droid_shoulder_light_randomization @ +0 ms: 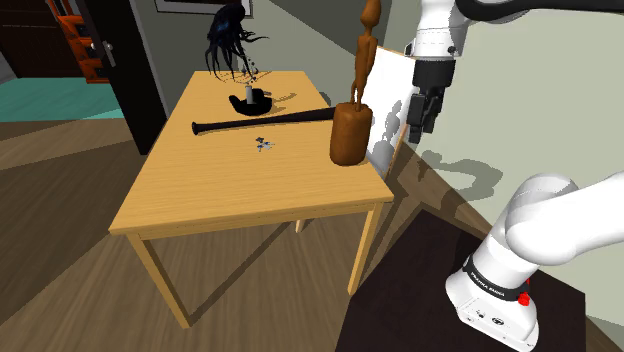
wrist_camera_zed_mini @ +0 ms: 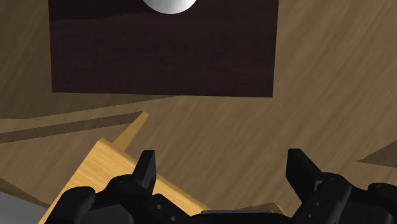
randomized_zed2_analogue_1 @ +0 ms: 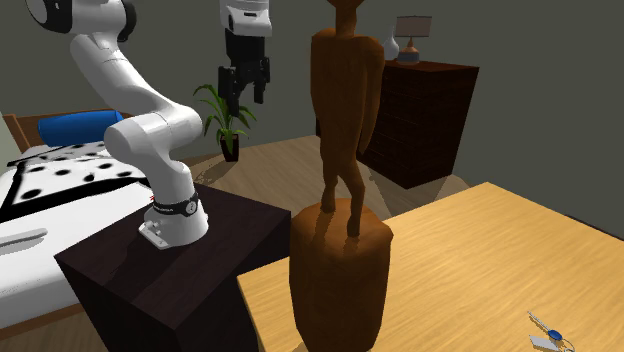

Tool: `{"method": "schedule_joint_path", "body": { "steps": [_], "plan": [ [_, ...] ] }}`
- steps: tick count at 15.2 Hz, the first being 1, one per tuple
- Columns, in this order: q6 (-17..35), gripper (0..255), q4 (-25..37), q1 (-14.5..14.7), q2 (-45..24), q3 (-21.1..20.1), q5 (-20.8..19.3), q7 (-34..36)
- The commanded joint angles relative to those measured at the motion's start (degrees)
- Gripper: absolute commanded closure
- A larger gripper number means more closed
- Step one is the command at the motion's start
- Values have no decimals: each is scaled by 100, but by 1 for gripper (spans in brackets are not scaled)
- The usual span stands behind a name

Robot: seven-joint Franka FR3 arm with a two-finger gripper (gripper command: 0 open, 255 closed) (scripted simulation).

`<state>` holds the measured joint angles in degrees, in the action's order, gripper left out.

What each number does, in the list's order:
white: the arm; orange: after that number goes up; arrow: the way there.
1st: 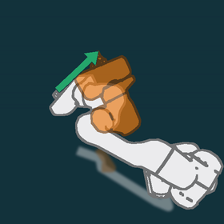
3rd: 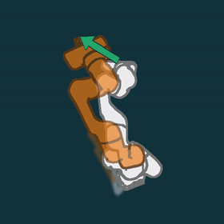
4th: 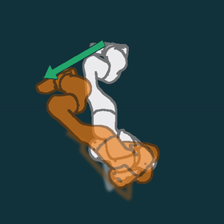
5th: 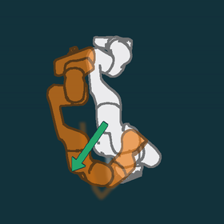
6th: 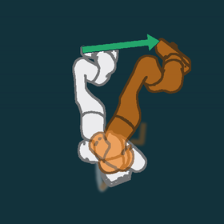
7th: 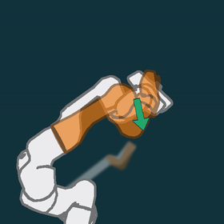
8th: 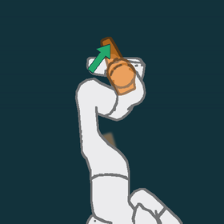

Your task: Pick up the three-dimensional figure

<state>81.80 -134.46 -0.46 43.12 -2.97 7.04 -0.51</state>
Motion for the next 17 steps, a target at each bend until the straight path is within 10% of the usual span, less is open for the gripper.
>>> {"method": "schedule_joint_path", "body": {
  "steps": [1, 17],
  "plan": [
    [0, 0, 0, 0, 0, 0, 0, 0],
    [1531, 0, 2041, -628, -1815, 280, -642, 263]
  ]
}}
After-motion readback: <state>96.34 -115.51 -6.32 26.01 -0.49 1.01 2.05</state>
